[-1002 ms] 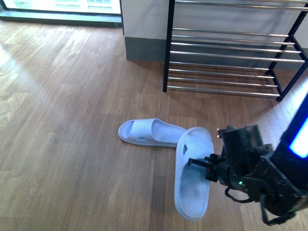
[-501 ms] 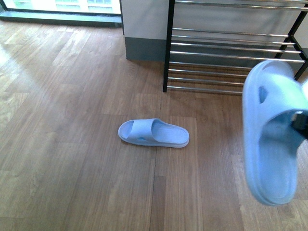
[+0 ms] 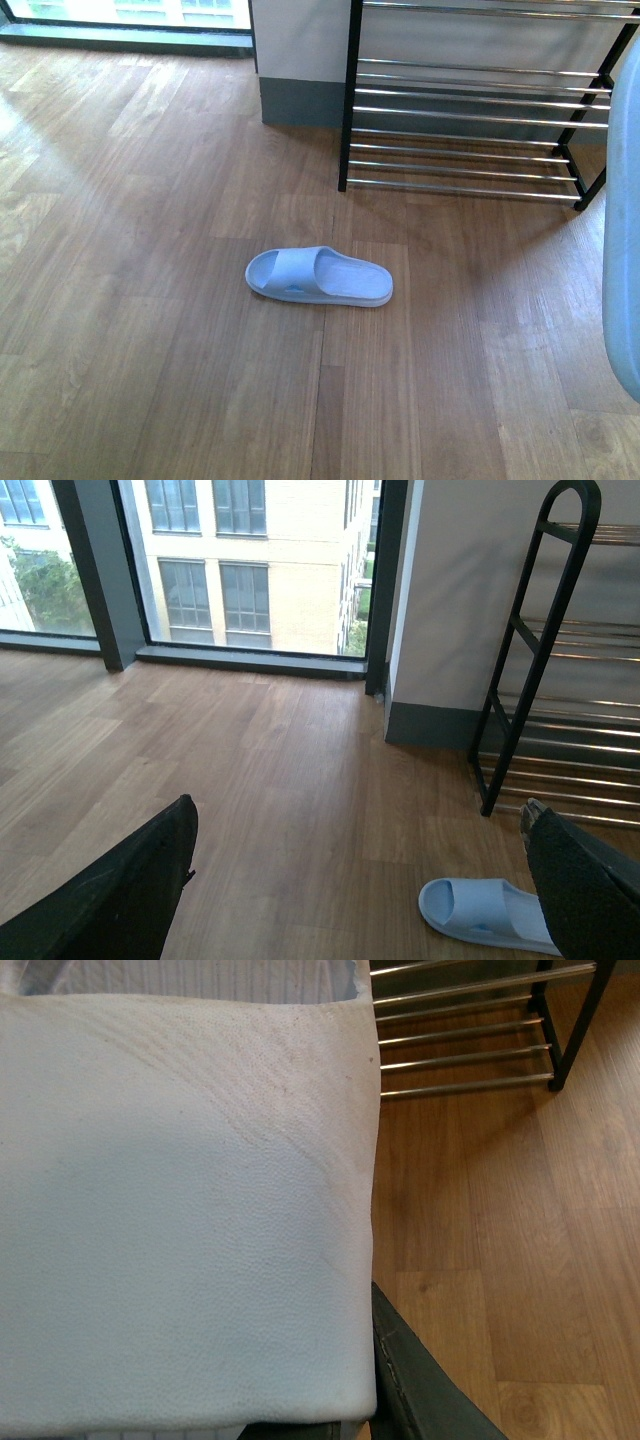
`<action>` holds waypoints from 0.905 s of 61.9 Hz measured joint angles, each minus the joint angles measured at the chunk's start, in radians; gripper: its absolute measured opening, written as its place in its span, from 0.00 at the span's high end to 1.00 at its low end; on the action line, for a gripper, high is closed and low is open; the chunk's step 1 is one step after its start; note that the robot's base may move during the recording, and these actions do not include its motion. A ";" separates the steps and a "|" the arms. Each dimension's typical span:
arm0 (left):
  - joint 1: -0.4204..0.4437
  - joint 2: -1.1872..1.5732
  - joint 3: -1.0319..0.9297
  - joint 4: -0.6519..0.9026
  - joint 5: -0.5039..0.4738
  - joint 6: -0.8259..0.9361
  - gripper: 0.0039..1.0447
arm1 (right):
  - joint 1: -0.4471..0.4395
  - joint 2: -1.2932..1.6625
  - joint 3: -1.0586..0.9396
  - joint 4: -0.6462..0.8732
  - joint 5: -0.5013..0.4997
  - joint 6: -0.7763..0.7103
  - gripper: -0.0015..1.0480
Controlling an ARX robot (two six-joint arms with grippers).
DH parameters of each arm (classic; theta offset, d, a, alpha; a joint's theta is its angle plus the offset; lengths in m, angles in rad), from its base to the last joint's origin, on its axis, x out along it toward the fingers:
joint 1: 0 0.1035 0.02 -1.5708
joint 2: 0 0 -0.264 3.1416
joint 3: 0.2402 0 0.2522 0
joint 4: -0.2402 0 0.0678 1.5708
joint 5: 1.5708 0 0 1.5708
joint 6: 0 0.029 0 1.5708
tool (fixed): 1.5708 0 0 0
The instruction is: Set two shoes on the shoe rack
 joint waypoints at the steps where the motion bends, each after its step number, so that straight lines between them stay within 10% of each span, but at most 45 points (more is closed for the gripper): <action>1: 0.000 0.000 0.000 0.000 0.000 0.000 0.09 | 0.000 0.000 0.000 0.000 0.000 0.000 0.98; 56: 0.000 0.000 0.000 0.000 -0.003 0.000 0.09 | -0.001 0.000 -0.002 -0.001 -0.003 0.000 0.98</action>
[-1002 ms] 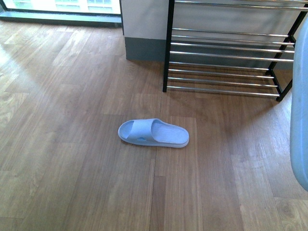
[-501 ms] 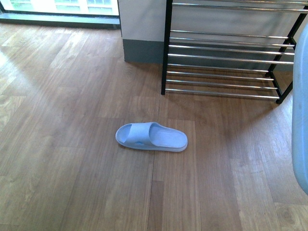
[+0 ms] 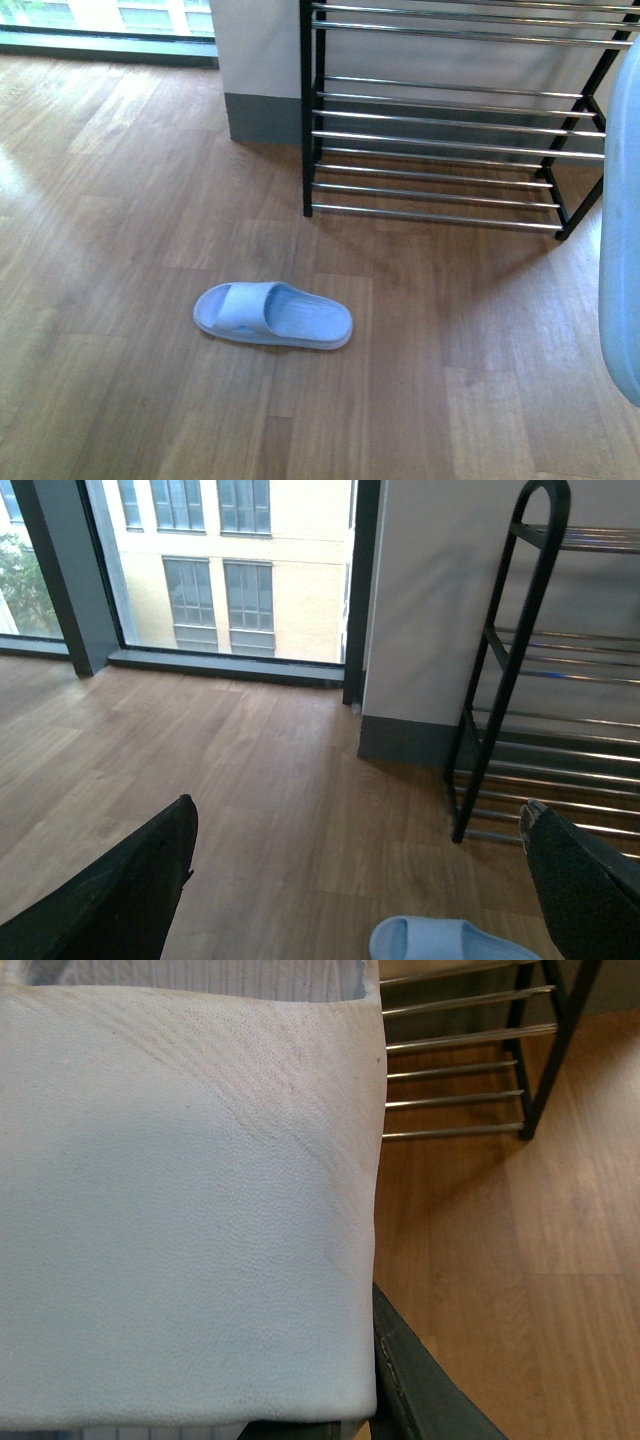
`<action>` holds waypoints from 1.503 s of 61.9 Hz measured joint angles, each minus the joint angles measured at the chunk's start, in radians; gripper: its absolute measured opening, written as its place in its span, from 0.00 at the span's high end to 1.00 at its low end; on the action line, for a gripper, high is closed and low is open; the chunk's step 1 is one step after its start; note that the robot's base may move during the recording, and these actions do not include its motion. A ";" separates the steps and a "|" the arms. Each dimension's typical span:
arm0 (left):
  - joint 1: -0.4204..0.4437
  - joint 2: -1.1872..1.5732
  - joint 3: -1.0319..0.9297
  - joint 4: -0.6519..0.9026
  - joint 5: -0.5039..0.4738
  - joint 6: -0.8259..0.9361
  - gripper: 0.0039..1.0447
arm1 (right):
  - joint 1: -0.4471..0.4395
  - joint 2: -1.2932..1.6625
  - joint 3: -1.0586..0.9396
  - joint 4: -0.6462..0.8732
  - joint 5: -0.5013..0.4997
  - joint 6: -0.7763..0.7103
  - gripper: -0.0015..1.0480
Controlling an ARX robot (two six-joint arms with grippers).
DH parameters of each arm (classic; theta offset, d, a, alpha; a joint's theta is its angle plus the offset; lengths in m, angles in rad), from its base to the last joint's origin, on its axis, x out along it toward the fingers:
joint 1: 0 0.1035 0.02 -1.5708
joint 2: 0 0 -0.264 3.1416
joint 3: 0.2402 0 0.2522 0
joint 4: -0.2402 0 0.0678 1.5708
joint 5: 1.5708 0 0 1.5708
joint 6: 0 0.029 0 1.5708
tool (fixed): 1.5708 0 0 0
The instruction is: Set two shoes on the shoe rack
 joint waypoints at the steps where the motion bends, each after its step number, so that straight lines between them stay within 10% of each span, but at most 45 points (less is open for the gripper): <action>1: 0.000 0.000 0.000 0.000 0.000 0.000 0.09 | 0.000 0.000 0.000 0.000 0.000 0.000 0.98; 50: 0.000 0.000 0.000 0.000 0.004 0.000 0.09 | -0.004 0.000 -0.001 0.000 0.003 0.000 0.98; 59: -0.077 0.270 0.087 -0.167 -0.368 -0.223 0.09 | -0.004 0.000 -0.001 0.000 0.004 0.000 0.98; 78: -0.061 1.459 0.186 0.592 -0.326 -0.468 0.09 | -0.004 0.000 -0.001 0.000 0.003 0.000 0.98; 93: -0.097 2.079 0.382 0.805 -0.346 -0.550 0.09 | -0.004 0.000 -0.001 0.000 0.003 0.000 0.98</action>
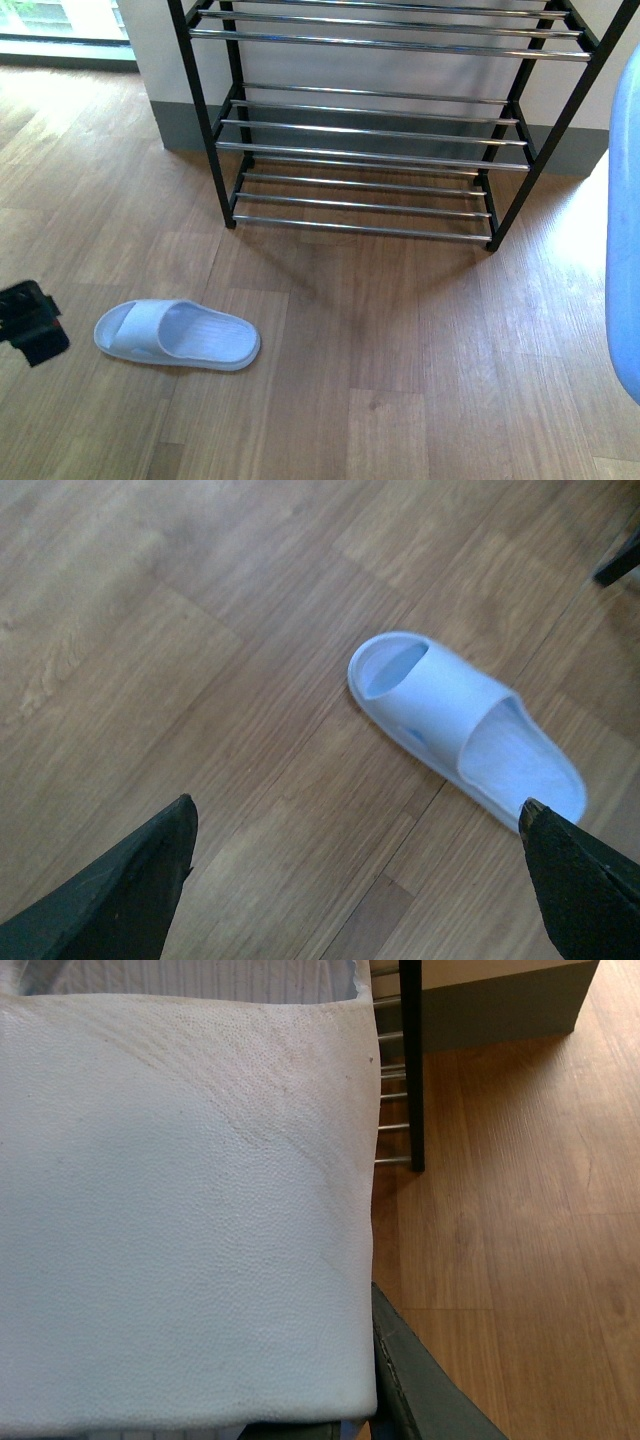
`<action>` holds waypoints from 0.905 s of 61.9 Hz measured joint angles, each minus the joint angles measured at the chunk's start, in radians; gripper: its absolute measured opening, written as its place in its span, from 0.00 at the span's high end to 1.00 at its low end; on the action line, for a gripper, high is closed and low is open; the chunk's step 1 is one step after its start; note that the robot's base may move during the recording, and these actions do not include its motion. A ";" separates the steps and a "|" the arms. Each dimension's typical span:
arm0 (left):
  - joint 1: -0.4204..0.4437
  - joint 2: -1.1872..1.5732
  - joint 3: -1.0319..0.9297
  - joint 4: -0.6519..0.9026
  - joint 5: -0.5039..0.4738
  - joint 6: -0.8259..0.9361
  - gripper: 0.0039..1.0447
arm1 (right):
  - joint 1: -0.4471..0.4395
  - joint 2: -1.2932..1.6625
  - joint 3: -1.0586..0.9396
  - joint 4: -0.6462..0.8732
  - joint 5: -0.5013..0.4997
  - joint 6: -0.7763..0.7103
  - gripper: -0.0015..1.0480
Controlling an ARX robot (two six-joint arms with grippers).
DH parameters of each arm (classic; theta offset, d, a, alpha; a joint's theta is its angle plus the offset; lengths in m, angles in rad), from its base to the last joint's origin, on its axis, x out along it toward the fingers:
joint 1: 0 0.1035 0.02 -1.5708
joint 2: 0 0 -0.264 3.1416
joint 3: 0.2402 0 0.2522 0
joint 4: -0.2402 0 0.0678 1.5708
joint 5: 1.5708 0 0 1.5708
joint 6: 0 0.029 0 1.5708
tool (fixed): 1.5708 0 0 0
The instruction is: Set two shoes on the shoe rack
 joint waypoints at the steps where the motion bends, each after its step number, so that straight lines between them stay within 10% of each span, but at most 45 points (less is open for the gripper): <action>1: -0.001 0.021 0.011 0.001 -0.002 -0.005 0.09 | 0.000 0.000 0.000 0.000 0.000 0.000 0.98; 56: -0.101 0.745 0.849 -0.336 0.154 -0.104 0.09 | 0.000 0.000 0.000 0.000 0.000 0.000 0.98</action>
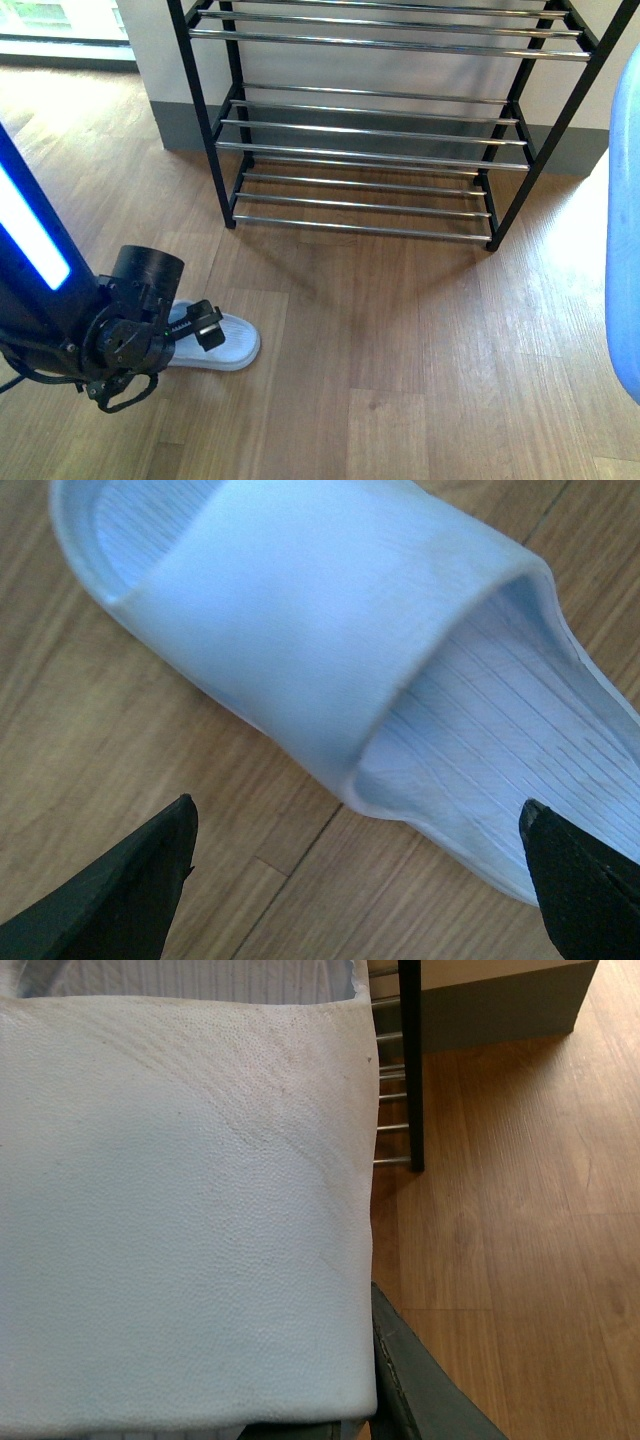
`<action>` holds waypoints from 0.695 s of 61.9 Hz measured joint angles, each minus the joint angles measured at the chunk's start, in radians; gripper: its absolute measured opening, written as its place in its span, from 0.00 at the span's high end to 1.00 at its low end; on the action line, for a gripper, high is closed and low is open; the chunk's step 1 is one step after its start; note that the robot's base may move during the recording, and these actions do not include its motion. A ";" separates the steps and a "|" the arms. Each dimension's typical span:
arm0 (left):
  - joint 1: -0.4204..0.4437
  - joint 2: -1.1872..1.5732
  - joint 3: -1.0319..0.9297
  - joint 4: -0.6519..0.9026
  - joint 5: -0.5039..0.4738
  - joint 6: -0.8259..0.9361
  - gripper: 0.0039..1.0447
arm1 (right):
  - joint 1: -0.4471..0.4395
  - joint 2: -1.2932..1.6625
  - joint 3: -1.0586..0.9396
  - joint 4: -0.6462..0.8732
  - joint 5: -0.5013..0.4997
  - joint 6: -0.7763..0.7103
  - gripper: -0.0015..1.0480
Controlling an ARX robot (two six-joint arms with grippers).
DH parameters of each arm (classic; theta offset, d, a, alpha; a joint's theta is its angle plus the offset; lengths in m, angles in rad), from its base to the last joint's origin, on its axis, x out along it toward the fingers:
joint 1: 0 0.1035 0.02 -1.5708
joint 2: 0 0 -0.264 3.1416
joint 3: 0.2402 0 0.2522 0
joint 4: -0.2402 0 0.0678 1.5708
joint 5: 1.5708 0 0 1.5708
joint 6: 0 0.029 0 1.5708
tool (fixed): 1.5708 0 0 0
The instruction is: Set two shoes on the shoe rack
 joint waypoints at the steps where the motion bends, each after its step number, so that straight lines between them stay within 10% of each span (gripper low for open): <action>1: -0.001 0.005 0.008 -0.009 0.000 0.000 0.09 | 0.000 0.000 0.000 0.000 0.000 0.000 0.98; 34: 0.006 0.078 0.124 -0.101 -0.166 -0.052 0.09 | 0.000 0.000 0.000 0.000 0.000 0.000 0.98; 43: 0.003 0.078 0.119 -0.101 -0.172 -0.059 0.26 | 0.000 0.000 0.000 0.000 0.000 0.000 0.98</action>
